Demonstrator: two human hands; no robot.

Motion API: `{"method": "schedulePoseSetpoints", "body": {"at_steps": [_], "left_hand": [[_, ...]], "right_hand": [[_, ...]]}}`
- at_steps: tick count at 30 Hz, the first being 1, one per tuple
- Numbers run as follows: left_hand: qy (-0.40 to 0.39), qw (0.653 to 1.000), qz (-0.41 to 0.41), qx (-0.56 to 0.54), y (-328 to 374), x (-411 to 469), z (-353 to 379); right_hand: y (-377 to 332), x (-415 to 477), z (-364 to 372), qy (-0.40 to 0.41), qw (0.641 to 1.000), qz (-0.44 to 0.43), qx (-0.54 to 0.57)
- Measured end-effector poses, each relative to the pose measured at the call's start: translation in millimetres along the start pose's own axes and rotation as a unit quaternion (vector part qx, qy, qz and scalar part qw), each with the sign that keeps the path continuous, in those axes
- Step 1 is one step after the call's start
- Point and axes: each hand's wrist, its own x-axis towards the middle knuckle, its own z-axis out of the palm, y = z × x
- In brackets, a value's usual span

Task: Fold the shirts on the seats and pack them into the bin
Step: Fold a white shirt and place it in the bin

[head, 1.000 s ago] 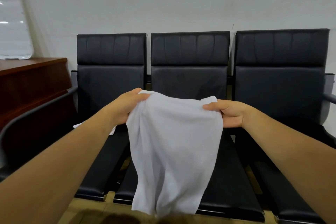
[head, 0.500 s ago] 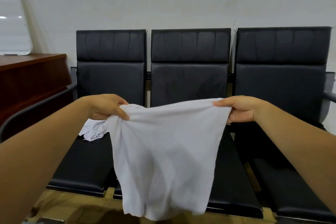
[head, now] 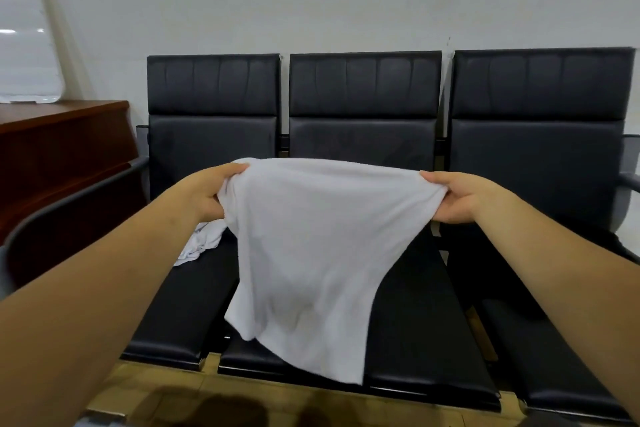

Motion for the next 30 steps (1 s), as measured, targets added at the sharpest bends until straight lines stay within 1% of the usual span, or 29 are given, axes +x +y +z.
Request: {"method": "schedulePoseSetpoints", "body": {"at_steps": [2, 5, 6, 7, 8, 9, 10, 11, 12, 13, 14, 15, 16, 17, 18, 19, 20, 22, 23, 25, 26, 28, 30], "left_hand": [[0.019, 0.999, 0.01, -0.029, -6, 6, 2], [0.056, 0.993, 0.079, -0.072, -13, 17, -2], [0.062, 0.991, 0.095, -0.072, -15, 20, -3], [0.066, 0.99, 0.11, -0.051, -18, 21, -3], [0.073, 0.989, 0.129, 0.002, -21, 21, -1], [0.09, 0.98, 0.154, 0.083, -24, 21, 2], [0.116, 0.958, 0.183, 0.188, -27, 20, 4], [0.149, 0.92, 0.214, 0.292, -28, 18, 5], [0.172, 0.891, 0.244, 0.342, -27, 16, 5], [0.18, 0.883, 0.27, 0.34, -26, 15, 4], [0.176, 0.894, 0.285, 0.296, -24, 16, 1], [0.163, 0.922, 0.285, 0.207, -21, 18, -3], [0.143, 0.947, 0.268, 0.11, -19, 20, -7], [0.111, 0.963, 0.245, 0.026, -17, 21, -11], [0.074, 0.97, 0.229, -0.025, -16, 22, -13], [0.044, 0.974, 0.22, -0.032, -14, 23, -15], [0.026, 0.976, 0.217, -0.015, -12, 24, -15], [0.021, 0.974, 0.221, 0.053, -9, 25, -14], [0.03, 0.969, 0.227, 0.095, -7, 28, -14], [0.064, 0.947, 0.246, 0.196, -3, 30, -9], [0.078, 0.939, 0.256, 0.216, 1, 33, -4], [0.1, 0.948, 0.249, 0.172, 9, 44, 4], [0.11, 0.969, 0.197, 0.099, 19, 63, 13]], "right_hand": [[-5, 0, -2, 0.031, 0.999, 0.02, 0.037], [-9, 5, -6, 0.025, 0.992, -0.036, 0.117], [-7, 8, -8, 0.018, 0.988, -0.048, 0.149], [-4, 10, -10, 0.01, 0.986, -0.052, 0.158], [-1, 11, -10, 0.009, 0.988, -0.057, 0.141], [3, 11, -10, 0.005, 0.993, -0.061, 0.101], [5, 11, -9, 0.009, 0.996, -0.068, 0.05], [6, 13, -10, 0.019, 0.997, -0.075, 0.004], [6, 15, -13, 0.028, 0.996, -0.08, -0.026], [5, 19, -15, 0.036, 0.995, -0.085, -0.041], [3, 21, -18, 0.039, 0.994, -0.092, -0.041], [1, 23, -21, 0.038, 0.994, -0.099, -0.035], [-1, 24, -24, 0.039, 0.993, -0.105, -0.028], [-3, 24, -26, 0.043, 0.993, -0.11, -0.021], [-5, 22, -27, 0.043, 0.992, -0.116, -0.016], [-7, 21, -27, 0.041, 0.991, -0.125, -0.004], [-9, 18, -26, 0.036, 0.99, -0.136, 0.004], [-13, 21, -25, 0.048, 0.986, -0.157, -0.009], [-14, 24, -24, 0.068, 0.983, -0.164, -0.035], [-18, 36, -27, 0.117, 0.973, -0.18, -0.088], [-21, 42, -28, 0.133, 0.968, -0.184, -0.105], [-27, 61, -30, 0.163, 0.962, -0.182, -0.123], [-35, 83, -32, 0.188, 0.958, -0.173, -0.132]]}}
